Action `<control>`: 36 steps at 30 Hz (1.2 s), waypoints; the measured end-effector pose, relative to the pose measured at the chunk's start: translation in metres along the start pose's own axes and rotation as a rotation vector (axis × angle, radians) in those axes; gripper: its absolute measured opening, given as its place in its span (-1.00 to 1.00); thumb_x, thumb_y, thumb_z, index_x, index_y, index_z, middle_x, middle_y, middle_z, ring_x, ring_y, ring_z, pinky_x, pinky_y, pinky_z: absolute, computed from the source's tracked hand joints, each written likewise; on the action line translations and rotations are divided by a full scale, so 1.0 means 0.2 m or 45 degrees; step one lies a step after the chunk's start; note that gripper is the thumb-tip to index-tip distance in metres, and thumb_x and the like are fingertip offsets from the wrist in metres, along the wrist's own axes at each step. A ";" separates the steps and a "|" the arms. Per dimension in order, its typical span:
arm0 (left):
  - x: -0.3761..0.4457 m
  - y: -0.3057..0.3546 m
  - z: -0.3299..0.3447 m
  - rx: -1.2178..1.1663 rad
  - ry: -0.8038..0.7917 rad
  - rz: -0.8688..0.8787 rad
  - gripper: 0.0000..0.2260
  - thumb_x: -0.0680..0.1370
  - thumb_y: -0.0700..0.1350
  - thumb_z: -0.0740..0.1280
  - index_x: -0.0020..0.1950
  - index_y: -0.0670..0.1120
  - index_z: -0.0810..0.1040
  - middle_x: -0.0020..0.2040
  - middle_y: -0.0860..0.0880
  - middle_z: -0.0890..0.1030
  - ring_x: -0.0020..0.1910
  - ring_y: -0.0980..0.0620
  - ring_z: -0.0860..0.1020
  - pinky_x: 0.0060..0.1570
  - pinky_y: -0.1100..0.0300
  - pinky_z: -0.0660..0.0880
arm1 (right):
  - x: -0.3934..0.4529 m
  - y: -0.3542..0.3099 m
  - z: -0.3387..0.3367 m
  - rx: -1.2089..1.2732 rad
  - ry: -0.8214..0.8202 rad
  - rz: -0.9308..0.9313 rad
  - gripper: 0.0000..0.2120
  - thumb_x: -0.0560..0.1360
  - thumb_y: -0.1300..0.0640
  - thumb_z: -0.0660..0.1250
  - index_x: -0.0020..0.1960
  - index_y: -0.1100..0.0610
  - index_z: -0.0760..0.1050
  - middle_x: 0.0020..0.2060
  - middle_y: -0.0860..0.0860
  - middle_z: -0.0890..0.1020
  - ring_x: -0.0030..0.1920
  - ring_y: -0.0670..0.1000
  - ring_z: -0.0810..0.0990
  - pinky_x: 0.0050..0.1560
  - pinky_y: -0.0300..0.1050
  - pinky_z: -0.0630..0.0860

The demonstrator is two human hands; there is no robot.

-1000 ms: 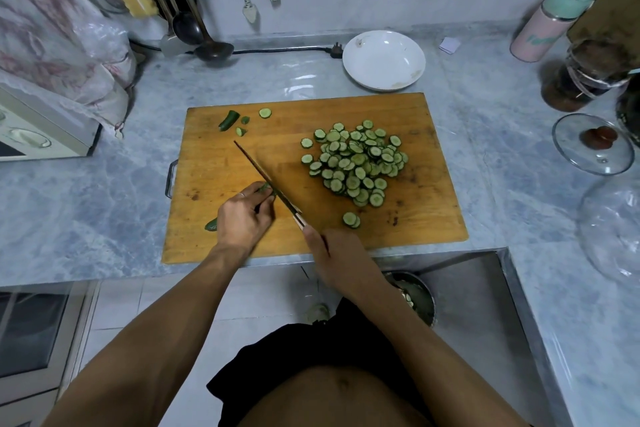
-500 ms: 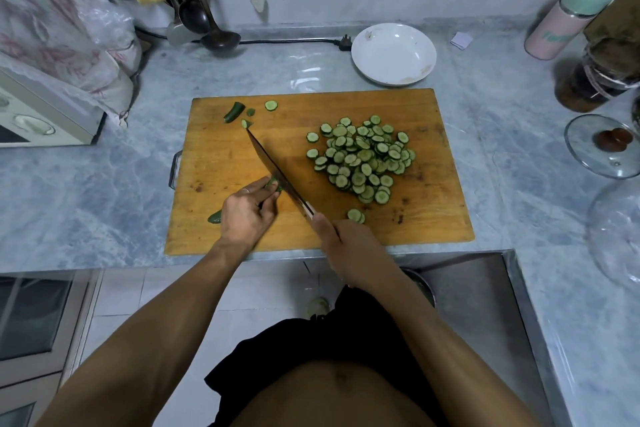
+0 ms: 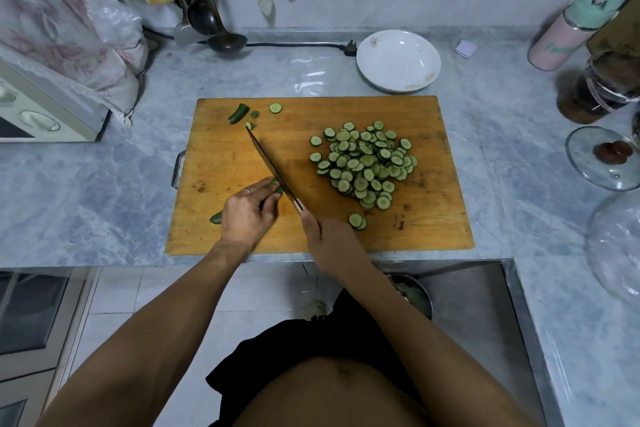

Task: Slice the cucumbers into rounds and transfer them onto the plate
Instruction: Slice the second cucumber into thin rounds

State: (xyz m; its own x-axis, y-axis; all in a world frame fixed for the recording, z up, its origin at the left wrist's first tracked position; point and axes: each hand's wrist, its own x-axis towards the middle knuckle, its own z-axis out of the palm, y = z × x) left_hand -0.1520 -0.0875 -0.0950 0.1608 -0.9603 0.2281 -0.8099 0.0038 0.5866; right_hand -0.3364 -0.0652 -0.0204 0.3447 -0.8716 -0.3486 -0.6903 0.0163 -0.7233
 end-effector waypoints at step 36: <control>0.00 -0.03 -0.02 -0.031 -0.028 0.094 -0.78 0.48 -0.25 0.44 0.12 -0.19 0.68 0.14 -0.13 0.66 0.09 -0.06 0.64 0.19 0.14 0.52 | -0.05 -0.02 -0.10 0.163 -0.045 -0.017 -0.32 0.65 -0.25 -0.06 -0.31 0.24 0.45 -0.46 0.15 0.53 -0.50 0.06 0.50 -0.45 -0.16 0.40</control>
State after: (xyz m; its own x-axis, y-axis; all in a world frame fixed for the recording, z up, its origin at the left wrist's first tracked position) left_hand -0.1449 -0.0853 -0.0951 0.0884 -0.9630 0.2546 -0.8049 0.0814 0.5877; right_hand -0.3509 -0.0668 -0.0022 0.3770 -0.8546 -0.3572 -0.5996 0.0687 -0.7974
